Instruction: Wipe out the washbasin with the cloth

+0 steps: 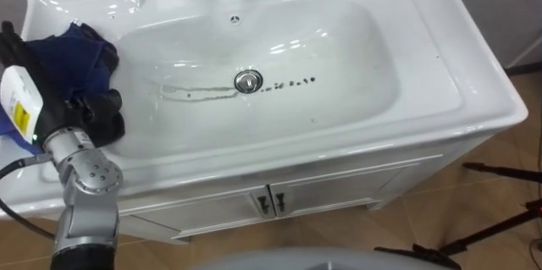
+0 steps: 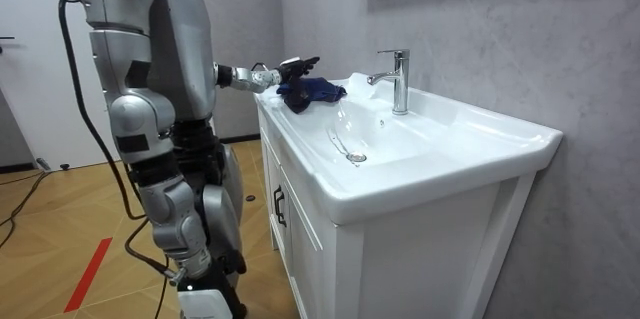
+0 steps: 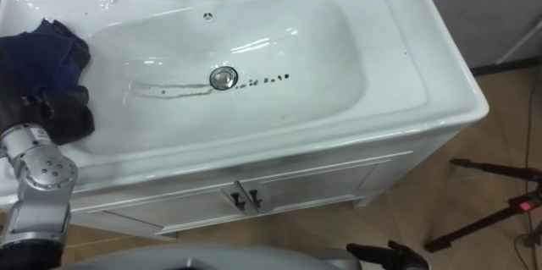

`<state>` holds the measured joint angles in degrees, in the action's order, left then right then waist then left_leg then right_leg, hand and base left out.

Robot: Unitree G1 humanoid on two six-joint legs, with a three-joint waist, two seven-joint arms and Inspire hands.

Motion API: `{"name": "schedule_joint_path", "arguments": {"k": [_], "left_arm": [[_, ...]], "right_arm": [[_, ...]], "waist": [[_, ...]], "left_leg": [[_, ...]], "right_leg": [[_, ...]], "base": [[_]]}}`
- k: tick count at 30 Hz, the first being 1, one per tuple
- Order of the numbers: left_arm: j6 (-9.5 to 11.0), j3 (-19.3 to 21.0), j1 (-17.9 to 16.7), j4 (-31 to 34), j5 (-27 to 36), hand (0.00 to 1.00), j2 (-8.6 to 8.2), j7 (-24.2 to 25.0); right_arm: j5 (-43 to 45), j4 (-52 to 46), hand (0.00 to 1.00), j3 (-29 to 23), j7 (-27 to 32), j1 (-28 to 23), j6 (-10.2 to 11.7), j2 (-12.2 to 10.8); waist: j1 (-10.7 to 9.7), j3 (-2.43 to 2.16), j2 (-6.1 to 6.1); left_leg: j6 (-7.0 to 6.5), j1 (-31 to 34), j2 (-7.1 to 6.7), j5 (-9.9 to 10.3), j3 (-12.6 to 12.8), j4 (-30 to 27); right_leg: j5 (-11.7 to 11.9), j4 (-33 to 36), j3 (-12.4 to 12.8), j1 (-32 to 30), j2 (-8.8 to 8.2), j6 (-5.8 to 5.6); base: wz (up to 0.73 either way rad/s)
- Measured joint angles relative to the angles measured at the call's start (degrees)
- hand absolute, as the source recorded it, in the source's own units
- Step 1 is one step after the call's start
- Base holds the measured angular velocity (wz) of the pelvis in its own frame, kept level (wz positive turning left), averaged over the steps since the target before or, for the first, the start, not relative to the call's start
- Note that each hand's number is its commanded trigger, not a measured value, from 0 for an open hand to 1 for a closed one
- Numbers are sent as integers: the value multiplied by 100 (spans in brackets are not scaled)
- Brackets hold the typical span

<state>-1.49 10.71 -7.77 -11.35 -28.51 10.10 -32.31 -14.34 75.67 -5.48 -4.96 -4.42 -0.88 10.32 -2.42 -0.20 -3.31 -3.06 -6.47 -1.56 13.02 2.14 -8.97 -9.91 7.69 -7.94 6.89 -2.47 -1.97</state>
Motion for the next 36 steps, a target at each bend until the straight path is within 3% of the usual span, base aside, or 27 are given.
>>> {"name": "schedule_joint_path", "arguments": {"k": [18, 24, 36], "left_arm": [[-61, -8, -99, -565, -266, 0, -5, -750], [-65, -9, -100, -595, -266, 0, -41, -874], [-62, -8, -100, -676, -286, 0, -41, -880]], "right_arm": [[-245, 74, 0, 89, 184, -9, -71, -61], [-306, 42, 0, 90, 240, -11, -172, -34], [-282, 23, 0, 84, 241, -7, -174, -22]], "waist": [[24, 2, 83], [74, -4, 51], [90, -13, 49]], "left_leg": [[2, -9, -6, -1, -52, -24], [2, -13, -5, -1, -53, -25], [2, -8, -5, -1, -56, -23]], "right_leg": [[1, 4, -9, 20, -1, 1], [1, 4, -7, 17, 1, 2], [1, 5, -11, 7, 0, 1]], "base": [[0], [0], [0]]}}
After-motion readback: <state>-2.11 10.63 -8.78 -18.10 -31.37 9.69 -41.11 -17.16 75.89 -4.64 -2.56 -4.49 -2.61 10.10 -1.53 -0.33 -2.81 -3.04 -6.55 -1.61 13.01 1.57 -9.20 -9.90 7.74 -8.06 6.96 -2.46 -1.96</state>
